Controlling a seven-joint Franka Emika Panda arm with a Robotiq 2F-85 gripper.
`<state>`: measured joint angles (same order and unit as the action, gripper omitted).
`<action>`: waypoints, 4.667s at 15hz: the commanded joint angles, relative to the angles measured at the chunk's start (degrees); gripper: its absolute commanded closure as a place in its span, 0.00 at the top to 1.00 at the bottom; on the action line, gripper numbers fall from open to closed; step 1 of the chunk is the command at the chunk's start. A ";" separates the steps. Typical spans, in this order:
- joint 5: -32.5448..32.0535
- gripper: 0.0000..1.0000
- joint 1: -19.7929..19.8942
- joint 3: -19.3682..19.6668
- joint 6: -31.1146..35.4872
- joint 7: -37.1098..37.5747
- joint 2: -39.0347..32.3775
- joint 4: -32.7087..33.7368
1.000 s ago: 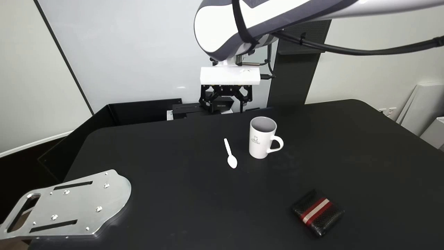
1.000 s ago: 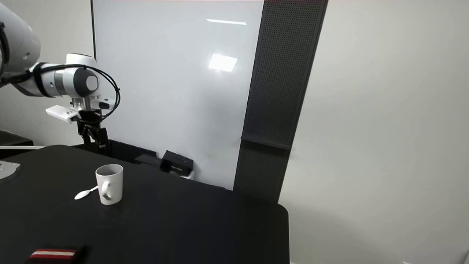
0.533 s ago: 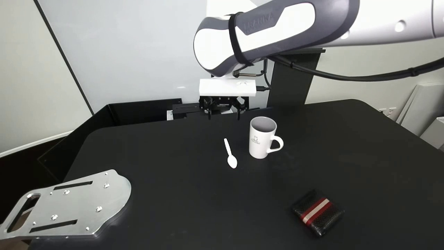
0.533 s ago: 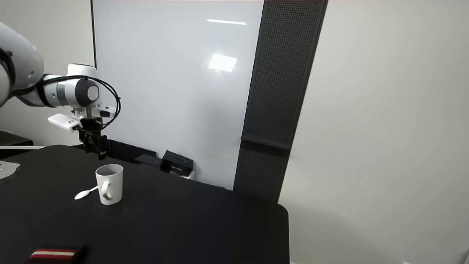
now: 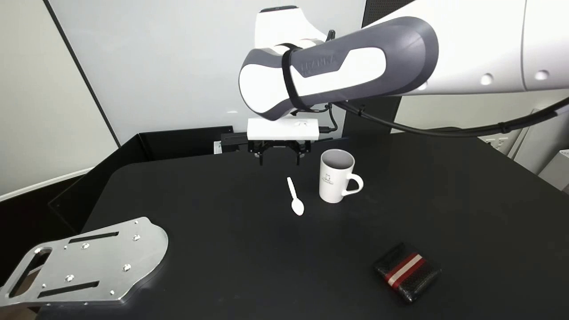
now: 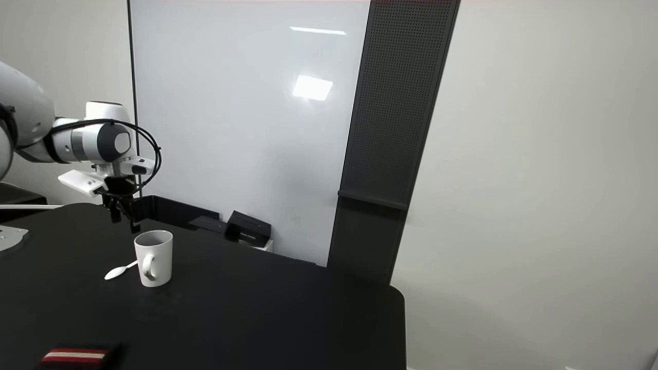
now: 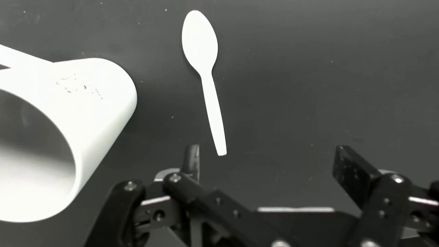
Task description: Put the spoon in the mug
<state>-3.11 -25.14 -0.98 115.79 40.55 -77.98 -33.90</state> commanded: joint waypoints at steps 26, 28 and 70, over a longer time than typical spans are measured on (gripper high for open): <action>1.53 0.73 4.25 1.06 2.34 -0.42 -6.14 -1.89; 0.85 0.60 4.22 1.99 3.23 -0.06 -6.13 -2.41; 0.24 0.02 3.71 4.64 -0.24 0.70 -4.79 4.76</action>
<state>-2.44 -21.04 2.86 117.71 39.78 -83.50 -31.71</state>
